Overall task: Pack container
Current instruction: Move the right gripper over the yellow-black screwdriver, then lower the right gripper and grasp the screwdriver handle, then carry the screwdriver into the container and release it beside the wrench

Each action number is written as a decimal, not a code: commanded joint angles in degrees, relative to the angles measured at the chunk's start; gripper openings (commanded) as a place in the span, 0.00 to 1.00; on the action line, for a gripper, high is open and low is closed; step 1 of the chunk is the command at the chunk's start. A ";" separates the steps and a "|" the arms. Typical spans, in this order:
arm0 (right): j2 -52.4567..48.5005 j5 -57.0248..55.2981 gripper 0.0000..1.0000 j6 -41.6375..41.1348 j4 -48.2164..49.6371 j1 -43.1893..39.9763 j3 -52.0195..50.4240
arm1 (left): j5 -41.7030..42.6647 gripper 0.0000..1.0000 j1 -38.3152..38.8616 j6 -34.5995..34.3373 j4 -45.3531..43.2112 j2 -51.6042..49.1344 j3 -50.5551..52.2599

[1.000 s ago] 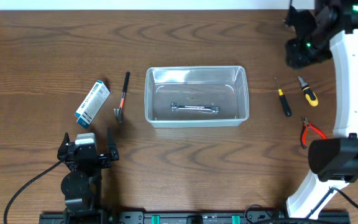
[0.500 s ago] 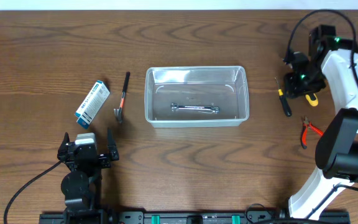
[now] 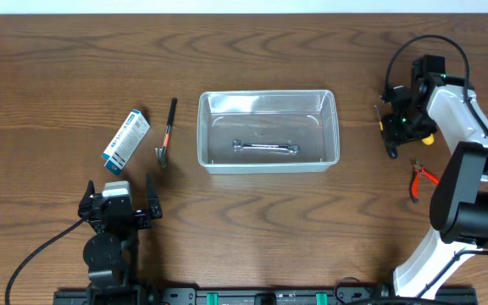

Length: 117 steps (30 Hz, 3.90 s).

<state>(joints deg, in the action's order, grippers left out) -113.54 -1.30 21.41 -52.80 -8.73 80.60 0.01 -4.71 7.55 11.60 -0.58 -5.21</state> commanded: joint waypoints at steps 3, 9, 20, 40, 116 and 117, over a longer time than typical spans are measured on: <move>-0.04 -0.63 0.43 0.48 1.60 0.20 -0.74 | 0.20 0.98 0.24 0.57 0.52 0.35 1.53; -0.04 -0.35 0.43 0.48 3.13 0.50 -0.79 | 0.20 0.98 0.24 0.57 0.52 0.35 1.53; -0.04 -0.52 0.41 -0.15 4.33 2.51 -0.81 | 0.20 0.98 0.24 0.57 0.52 0.35 1.53; -0.04 -1.95 0.44 -1.22 7.37 2.75 -3.98 | 0.20 0.98 0.24 0.57 0.52 0.35 1.53; 8.22 12.24 0.01 30.08 -14.12 34.93 25.35 | 0.20 0.98 0.24 0.57 0.52 0.35 1.53; 7.08 11.65 0.01 30.08 -14.25 35.10 25.35 | 0.20 0.98 0.24 0.57 0.52 0.35 1.53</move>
<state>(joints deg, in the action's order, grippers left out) -103.04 12.16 48.31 -66.67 25.58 105.32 0.03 -4.71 7.57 11.60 -0.58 -5.21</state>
